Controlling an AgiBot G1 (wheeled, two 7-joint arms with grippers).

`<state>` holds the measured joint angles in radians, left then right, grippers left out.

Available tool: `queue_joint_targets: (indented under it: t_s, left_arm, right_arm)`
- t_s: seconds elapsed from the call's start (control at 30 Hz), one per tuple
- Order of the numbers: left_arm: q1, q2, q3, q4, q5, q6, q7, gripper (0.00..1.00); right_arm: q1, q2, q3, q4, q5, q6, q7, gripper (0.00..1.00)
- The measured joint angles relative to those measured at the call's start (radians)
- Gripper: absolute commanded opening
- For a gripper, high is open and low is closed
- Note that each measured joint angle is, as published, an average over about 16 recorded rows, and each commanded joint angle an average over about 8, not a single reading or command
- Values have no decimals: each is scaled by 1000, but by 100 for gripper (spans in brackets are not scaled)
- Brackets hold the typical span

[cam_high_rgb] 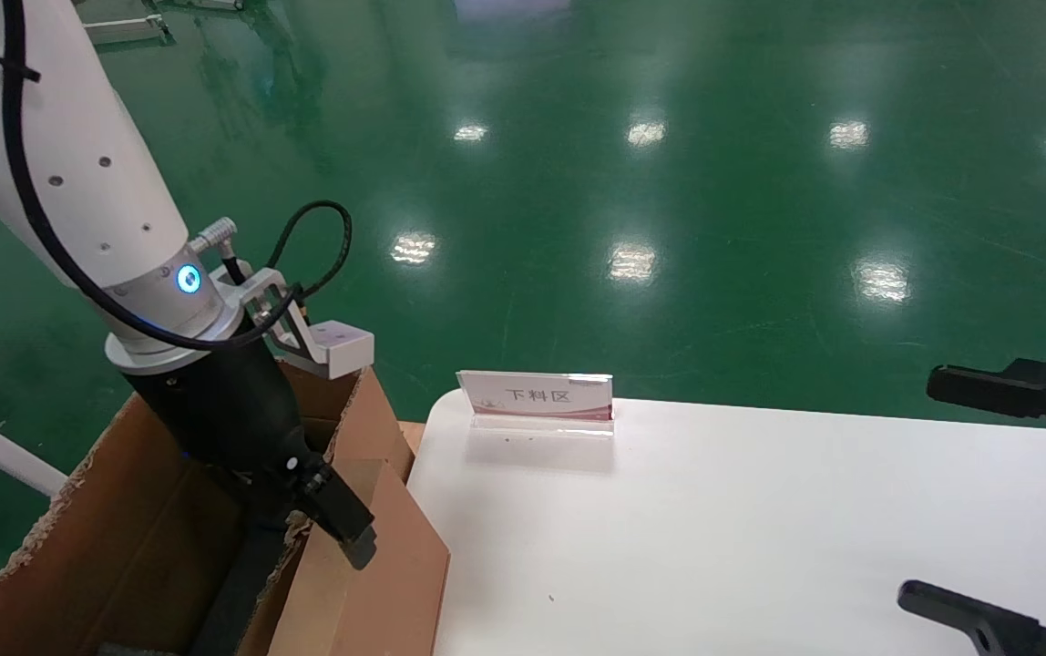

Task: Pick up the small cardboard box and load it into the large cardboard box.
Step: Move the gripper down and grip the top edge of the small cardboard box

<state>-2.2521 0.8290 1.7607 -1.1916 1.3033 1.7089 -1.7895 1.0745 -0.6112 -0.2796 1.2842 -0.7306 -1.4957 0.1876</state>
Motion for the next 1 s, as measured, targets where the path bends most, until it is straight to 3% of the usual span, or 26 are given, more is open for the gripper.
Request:
queue_joint_targets:
  t_s: [0.87, 0.93, 1.0]
  left_arm:
    - [79, 49, 43, 59, 1, -15, 61, 100]
    - [81, 52, 45, 62, 2, -15, 63, 81]
    - [82, 55, 48, 64, 3, -15, 65, 56]
  right_arm:
    - [0, 0, 0, 0, 0, 0, 0, 100]
    - [0, 0, 0, 0, 0, 0, 0, 100]
    - [0, 0, 0, 0, 0, 0, 0, 80]
